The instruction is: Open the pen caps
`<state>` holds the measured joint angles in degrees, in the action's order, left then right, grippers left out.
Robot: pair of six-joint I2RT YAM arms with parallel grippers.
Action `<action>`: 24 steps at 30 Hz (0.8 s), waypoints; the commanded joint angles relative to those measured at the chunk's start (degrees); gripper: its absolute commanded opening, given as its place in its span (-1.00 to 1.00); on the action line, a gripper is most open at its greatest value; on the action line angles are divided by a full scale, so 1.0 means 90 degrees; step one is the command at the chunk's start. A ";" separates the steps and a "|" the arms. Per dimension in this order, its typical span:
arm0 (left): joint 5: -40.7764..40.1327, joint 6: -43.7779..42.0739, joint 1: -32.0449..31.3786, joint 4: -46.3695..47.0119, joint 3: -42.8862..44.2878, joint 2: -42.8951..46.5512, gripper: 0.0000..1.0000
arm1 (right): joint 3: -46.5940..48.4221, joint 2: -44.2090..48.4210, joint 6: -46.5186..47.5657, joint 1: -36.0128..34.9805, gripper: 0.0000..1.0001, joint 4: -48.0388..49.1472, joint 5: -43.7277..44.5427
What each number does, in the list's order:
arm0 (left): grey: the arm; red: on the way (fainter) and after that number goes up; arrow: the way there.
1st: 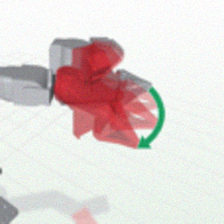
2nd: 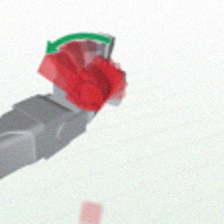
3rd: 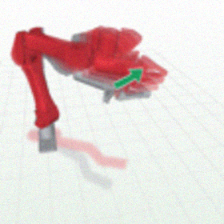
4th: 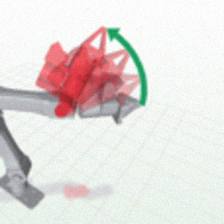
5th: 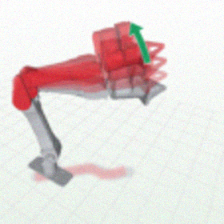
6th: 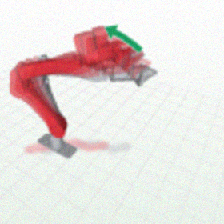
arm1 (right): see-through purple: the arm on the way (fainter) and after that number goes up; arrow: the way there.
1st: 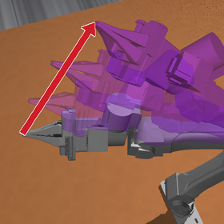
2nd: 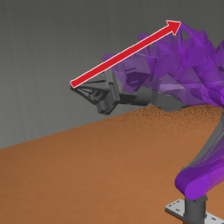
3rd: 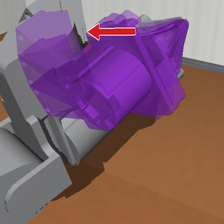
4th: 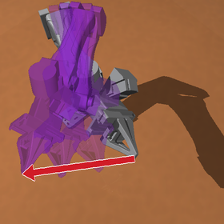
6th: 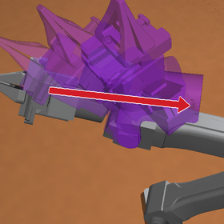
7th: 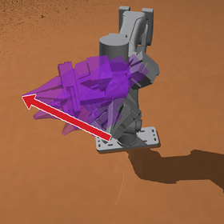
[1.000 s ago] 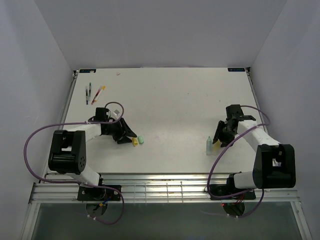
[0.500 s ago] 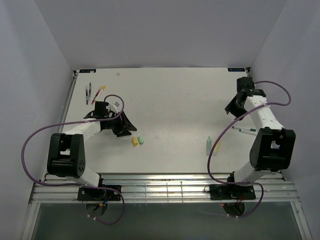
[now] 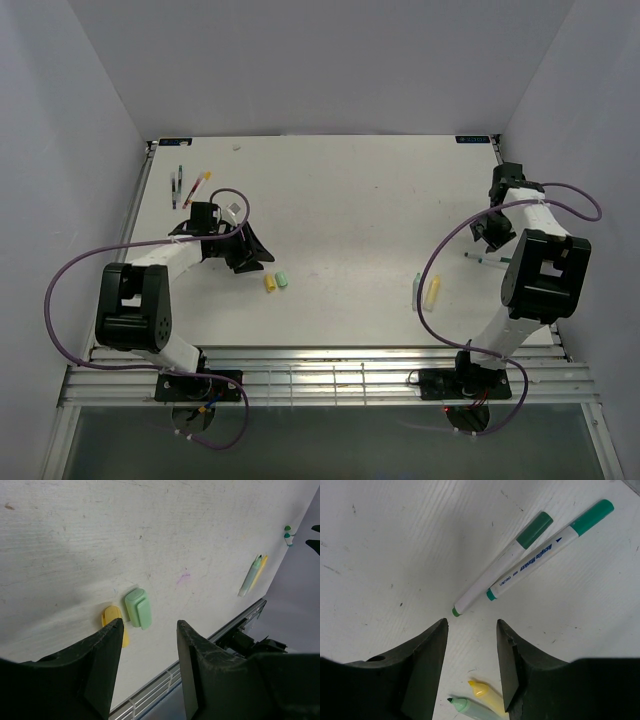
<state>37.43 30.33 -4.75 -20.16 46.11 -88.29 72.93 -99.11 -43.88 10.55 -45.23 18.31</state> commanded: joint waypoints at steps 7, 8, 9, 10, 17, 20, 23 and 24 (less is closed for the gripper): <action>0.0158 -0.0167 -0.0028 -0.0074 0.0228 -0.0160 0.15 | 0.0130 -0.0267 -0.0125 0.0371 -0.02 0.0182 0.0447; 0.0158 -0.0166 -0.0028 -0.0074 0.0248 -0.0180 0.15 | 0.0130 -0.0296 -0.0125 0.0391 -0.02 0.0211 0.0456; 0.0158 -0.0176 -0.0028 -0.0084 0.0267 -0.0209 0.15 | 0.0139 -0.0325 -0.0086 0.0400 -0.03 0.0240 0.0476; 0.0158 -0.0176 -0.0028 -0.0084 0.0268 -0.0209 0.15 | 0.0130 -0.0345 -0.0047 0.0420 -0.03 0.0260 0.0476; 0.0167 -0.0147 -0.0029 -0.0123 0.0307 -0.0317 0.14 | 0.0042 -0.0540 0.0119 0.0508 -0.07 0.0523 0.0535; 0.0158 -0.0147 -0.0028 -0.0142 0.0336 -0.0307 0.14 | 0.0012 -0.0598 0.0188 0.0566 -0.10 0.0631 0.0476; 0.0148 -0.0137 -0.0028 -0.0152 0.0336 -0.0336 0.14 | 0.0080 -0.0726 0.0256 0.0606 -0.11 0.0651 0.0456; 0.0148 -0.0128 -0.0038 -0.0152 0.0336 -0.0336 0.14 | 0.0081 -0.0755 0.0266 0.0615 -0.12 0.0641 0.0466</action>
<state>37.91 29.78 -4.75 -21.28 47.42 -91.50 72.97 -104.88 -42.11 15.55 -40.64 21.02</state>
